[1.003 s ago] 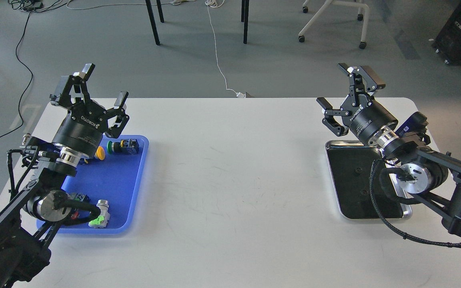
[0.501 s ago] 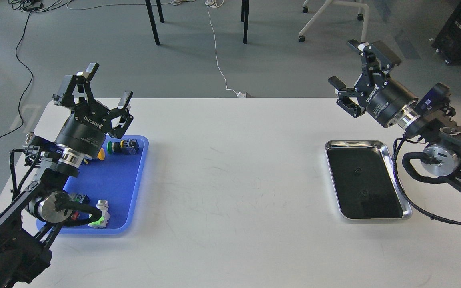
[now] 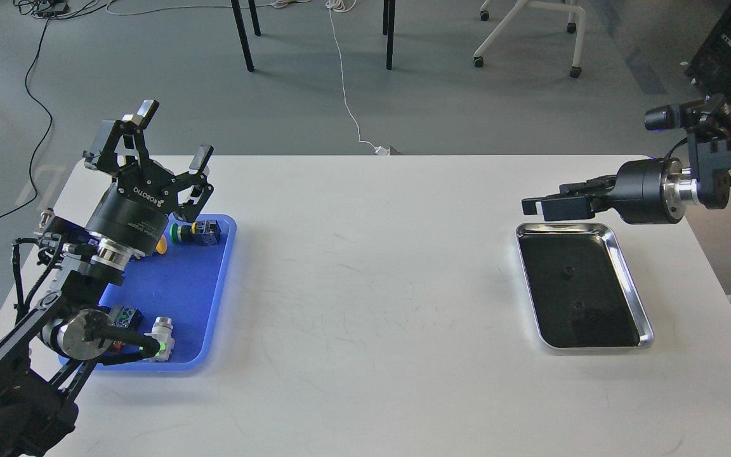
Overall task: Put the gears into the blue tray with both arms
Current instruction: 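Move the right gripper over the metal tray with the black pad, then lower the right gripper and grasp the small black part on the pad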
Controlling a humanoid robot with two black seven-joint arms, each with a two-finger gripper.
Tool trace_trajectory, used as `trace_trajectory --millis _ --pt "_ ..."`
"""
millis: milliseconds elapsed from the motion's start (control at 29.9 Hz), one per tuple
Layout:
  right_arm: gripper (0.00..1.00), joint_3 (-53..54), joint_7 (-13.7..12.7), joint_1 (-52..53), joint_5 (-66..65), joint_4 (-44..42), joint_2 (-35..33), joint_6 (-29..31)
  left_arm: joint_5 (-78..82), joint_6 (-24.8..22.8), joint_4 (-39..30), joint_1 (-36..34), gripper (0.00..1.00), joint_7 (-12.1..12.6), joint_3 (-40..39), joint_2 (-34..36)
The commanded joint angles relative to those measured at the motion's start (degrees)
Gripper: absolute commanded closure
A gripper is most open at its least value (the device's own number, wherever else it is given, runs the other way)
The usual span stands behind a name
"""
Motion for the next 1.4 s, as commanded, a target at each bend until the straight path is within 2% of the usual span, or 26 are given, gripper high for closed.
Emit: trace_trajectory --millis 0,201,602,969,1237,1370 --pt "0.01 -8.02 0.00 4.80 -10.34 1.90 -0.21 -0.01 0.29 0.02 -1.04 0.89 0.02 0.07 0.01 0.04" --pt "0.03 -14.61 0.00 5.43 -18.89 3.93 -0.21 -0.01 0.73 0.02 -1.74 1.68 0.02 0.07 -0.08 0.04" --pt "0.08 -18.58 0.00 2.62 -19.60 0.77 4.18 -0.53 0.73 0.02 -2.27 2.12 0.02 -0.01 -0.17 0.04" --pt "0.20 -18.76 0.00 -0.99 -19.33 -6.35 10.15 -0.71 0.73 0.02 -2.27 2.12 0.02 -0.01 -0.35 0.04" --pt "0.35 -18.76 0.00 -3.10 -19.25 -8.72 12.44 -2.38 0.74 0.10 -2.27 2.21 0.02 -0.01 -0.61 0.04" --pt "0.37 -18.76 0.00 -3.45 -19.07 -8.81 12.79 -2.56 0.73 0.10 -2.27 2.21 0.02 -0.01 -0.61 0.04"
